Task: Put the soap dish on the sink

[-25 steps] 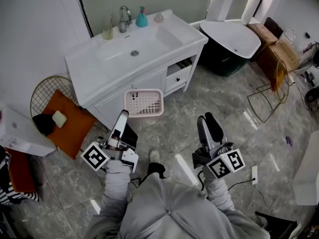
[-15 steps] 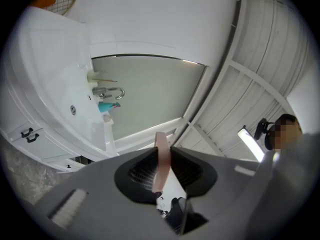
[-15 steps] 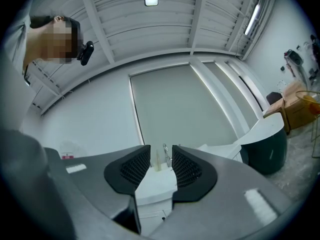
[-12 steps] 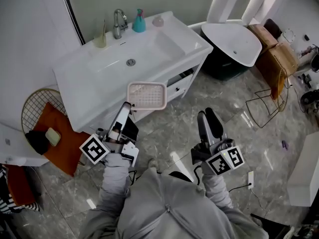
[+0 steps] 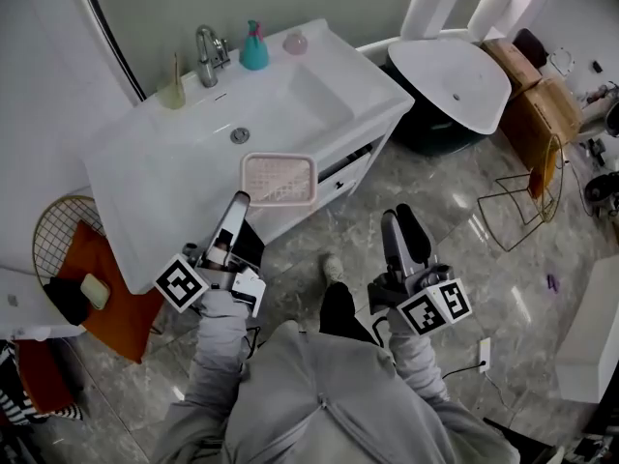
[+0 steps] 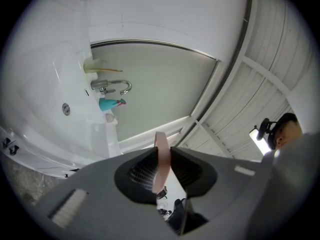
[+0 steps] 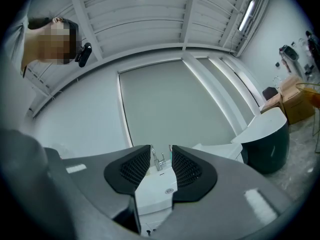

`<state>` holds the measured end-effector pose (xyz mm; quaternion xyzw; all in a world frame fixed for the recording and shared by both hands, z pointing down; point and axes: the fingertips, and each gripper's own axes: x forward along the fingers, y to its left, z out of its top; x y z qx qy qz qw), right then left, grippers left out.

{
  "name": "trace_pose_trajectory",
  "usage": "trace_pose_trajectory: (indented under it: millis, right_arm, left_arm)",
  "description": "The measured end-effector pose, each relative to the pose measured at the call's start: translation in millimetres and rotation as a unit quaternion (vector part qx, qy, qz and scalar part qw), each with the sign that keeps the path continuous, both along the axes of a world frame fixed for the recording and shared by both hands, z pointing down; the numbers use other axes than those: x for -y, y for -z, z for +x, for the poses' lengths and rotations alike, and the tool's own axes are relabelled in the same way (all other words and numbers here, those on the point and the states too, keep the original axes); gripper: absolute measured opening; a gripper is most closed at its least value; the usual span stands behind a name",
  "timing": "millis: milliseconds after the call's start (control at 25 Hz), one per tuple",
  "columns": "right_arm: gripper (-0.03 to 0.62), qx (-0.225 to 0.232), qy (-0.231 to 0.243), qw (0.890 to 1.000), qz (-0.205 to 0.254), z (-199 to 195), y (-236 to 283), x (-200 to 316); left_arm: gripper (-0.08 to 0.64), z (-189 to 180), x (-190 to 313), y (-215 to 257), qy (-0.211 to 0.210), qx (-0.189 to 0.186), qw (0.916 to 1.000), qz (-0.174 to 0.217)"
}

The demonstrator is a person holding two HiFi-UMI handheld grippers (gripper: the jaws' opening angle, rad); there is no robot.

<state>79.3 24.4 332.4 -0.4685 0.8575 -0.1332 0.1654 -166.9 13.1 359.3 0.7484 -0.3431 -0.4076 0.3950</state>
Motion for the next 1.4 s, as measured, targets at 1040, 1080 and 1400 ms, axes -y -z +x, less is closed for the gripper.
trace_pose_trajectory:
  millis: [1040, 1080, 1400]
  right_arm:
    - [0.117, -0.007, 0.127, 0.992, -0.014, 31, -6, 317]
    - [0.117, -0.007, 0.126, 0.992, -0.017, 32, -8, 322]
    - [0.117, -0.015, 0.111, 0.993, -0.046, 38, -30, 353]
  left_arm:
    - [0.137, 53, 274, -27, 0.098, -0.009, 0.9943, -0.042]
    - [0.137, 53, 282, -33, 0.097, -0.007, 0.9941, -0.048]
    - [0.137, 50, 340, -91, 0.084, 0.002, 0.9915, -0.1]
